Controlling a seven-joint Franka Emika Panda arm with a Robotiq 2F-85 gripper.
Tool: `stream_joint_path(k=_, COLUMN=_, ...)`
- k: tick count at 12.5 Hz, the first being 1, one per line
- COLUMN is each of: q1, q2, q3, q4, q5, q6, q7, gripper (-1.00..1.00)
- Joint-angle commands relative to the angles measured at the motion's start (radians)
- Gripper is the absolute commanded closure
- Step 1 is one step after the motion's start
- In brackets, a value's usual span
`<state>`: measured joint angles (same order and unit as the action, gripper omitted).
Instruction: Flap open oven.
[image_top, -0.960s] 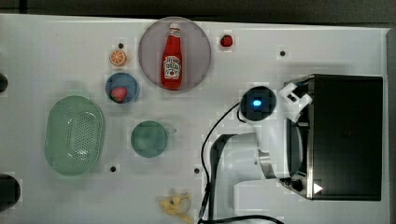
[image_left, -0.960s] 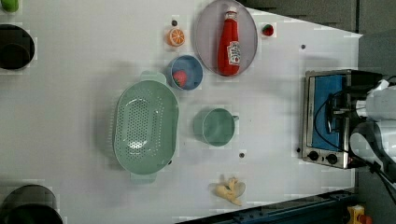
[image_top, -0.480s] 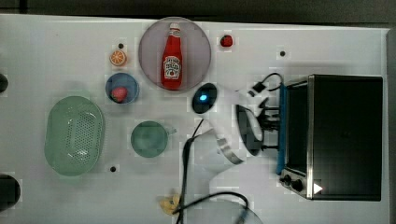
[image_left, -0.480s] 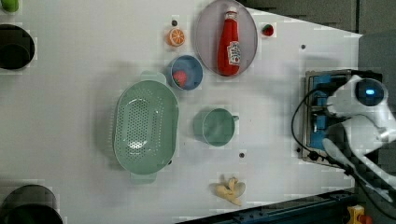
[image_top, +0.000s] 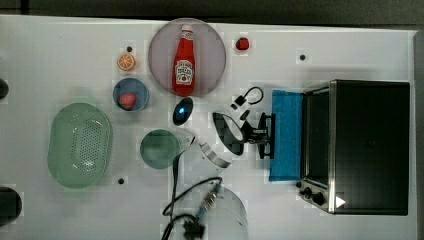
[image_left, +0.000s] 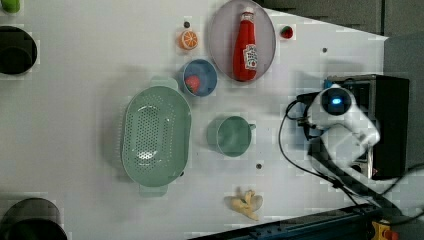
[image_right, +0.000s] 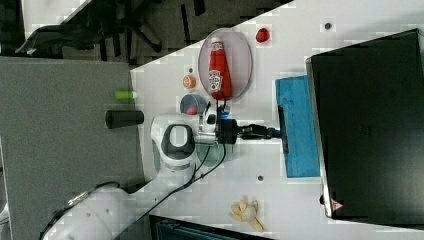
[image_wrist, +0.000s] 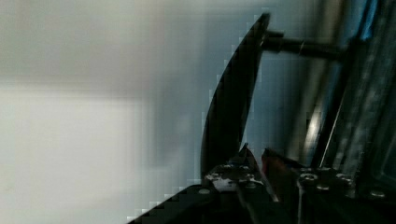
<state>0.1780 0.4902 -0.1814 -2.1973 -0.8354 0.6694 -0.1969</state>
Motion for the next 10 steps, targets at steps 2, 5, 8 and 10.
stream_joint_path(k=2, q1=0.026, q2=0.075, q3=0.003, q4=0.050, q5=-0.017, q6=0.009, q7=0.206, gripper=0.65)
stream_joint_path(k=5, q1=0.024, q2=0.049, q3=0.002, q4=0.074, q5=0.014, q6=0.024, q7=0.212, gripper=0.65)
stream_joint_path(k=8, q1=0.011, q2=-0.025, q3=0.003, q4=0.074, q5=0.198, q6=0.088, q7=0.200, gripper=0.65)
stream_joint_path(k=10, q1=0.010, q2=-0.092, q3=0.003, q4=0.073, q5=0.370, q6=0.115, q7=0.198, gripper=0.65)
